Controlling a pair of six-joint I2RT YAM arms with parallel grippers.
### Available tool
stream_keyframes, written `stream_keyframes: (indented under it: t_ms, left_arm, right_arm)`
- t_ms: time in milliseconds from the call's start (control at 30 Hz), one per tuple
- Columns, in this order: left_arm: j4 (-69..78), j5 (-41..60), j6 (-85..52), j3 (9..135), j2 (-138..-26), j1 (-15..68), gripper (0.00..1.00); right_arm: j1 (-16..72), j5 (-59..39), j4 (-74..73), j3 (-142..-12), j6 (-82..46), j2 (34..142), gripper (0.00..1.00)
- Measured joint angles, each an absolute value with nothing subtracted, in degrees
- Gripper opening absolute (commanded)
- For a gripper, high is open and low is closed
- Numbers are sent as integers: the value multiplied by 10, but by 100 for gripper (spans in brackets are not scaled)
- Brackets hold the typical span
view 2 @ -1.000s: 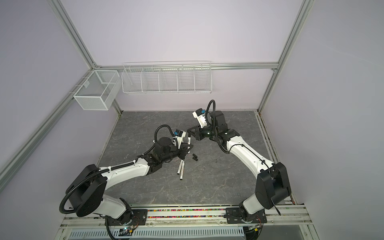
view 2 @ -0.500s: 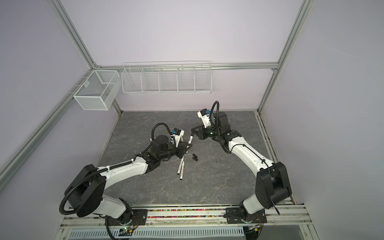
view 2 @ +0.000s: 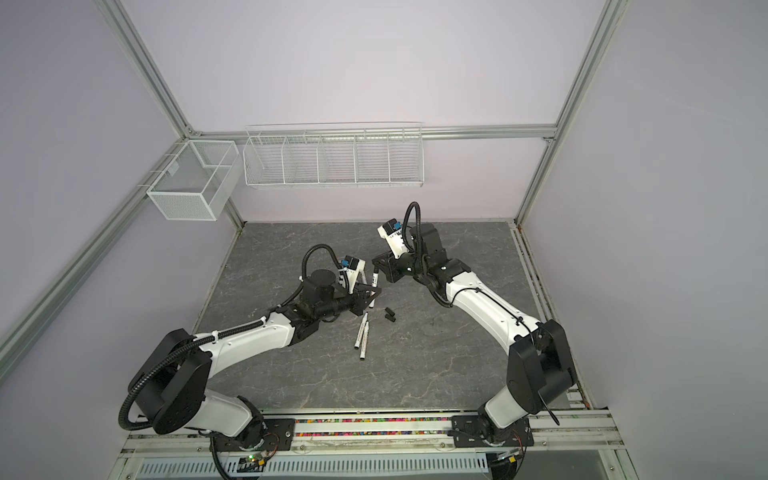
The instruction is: Insert the pens into the pen caps
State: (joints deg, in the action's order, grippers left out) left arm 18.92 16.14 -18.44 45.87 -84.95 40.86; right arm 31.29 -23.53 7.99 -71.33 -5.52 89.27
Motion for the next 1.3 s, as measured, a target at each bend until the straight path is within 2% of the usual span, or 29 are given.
stream_keyframes:
  t_ms: [433,600,800,1300]
  left_arm:
    - [140,152,-184,471,-827,408,0]
    - [115,147,-186,472,-820,400,0]
    - [74,187,-188,500,-820,372,0]
    - [39,203,-188,523,-820,364,0]
  right_arm:
    - [299,-281,71,-708,-57,894,7]
    - [315,-261,82,-719,-39,905,7]
    - [328,-223,82,-733,-18,912,7]
    - [332,-216,85,-739,-2,912,7]
